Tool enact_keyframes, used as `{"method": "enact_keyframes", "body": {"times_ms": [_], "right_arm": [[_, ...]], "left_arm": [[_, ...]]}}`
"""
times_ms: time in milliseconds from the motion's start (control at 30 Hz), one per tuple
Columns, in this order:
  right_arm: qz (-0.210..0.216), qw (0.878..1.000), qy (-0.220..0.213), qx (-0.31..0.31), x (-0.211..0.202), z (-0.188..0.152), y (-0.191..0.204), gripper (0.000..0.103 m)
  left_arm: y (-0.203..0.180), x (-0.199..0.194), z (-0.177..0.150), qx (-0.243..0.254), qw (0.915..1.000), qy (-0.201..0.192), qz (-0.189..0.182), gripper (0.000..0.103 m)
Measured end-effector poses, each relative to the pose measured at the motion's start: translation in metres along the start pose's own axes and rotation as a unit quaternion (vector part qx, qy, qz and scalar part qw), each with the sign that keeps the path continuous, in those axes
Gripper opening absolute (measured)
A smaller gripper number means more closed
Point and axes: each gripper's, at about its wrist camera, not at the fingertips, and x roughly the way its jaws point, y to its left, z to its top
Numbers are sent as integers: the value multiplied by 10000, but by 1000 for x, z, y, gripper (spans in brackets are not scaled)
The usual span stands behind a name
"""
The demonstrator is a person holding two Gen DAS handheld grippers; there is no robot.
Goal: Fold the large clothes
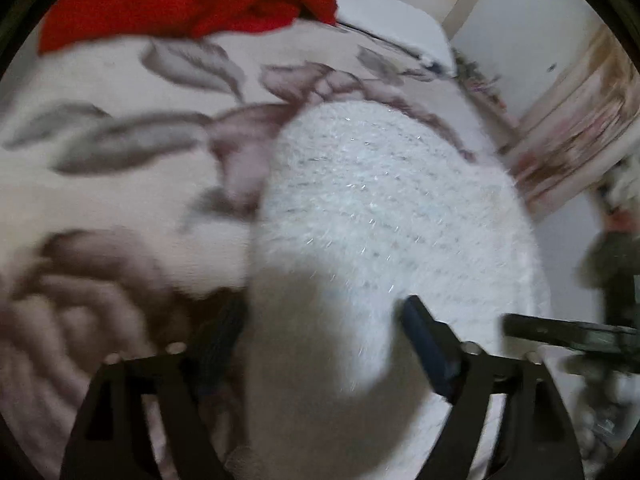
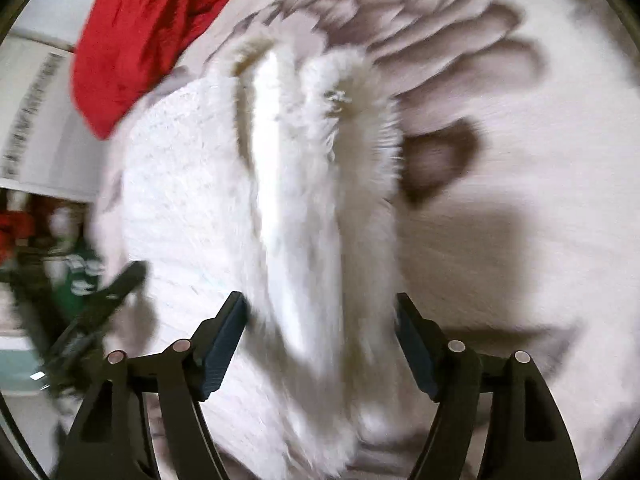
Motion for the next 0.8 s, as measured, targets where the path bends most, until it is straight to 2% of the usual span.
{"method": "enact_keyframes", "body": {"times_ms": [100,133,167,267,300,367,433,533,800], "right_arm": [[-1103,9932,-367,-61,-20,-37,9,86],[-1365,9897,-428,-82,-28,-33,0,90],[-1584,9861,-497,-112,-35,-44,-2,91],[-2150,9741,-675,-208,-43,-87,33,91],[-2238,9717,-721,-220,-60,-126,56,92],[-2331,9690,-780,-266,-74,-142,66,92],[-2443,9653,-869,-296,-85,-144,69,93],[-2452,9640,-993,-258,-112,-180,72,93],[-2431,9591,-1424,-268,-238,-248,108,93]], "left_arm": [[-12,-20,-16,201,9977,-111,635,89],[-15,-24,-18,238,9971,-129,708,89],[-19,-31,-22,292,9957,-170,867,90],[-29,-51,-32,414,9923,-264,1141,91],[-33,-57,-33,437,9910,-283,1233,92],[-40,-70,-37,459,9902,-285,1284,92],[-46,-82,-38,453,9902,-268,1291,92],[-58,-111,-44,430,9902,-294,1299,92],[-106,-237,-70,598,9873,-613,1341,92]]}}
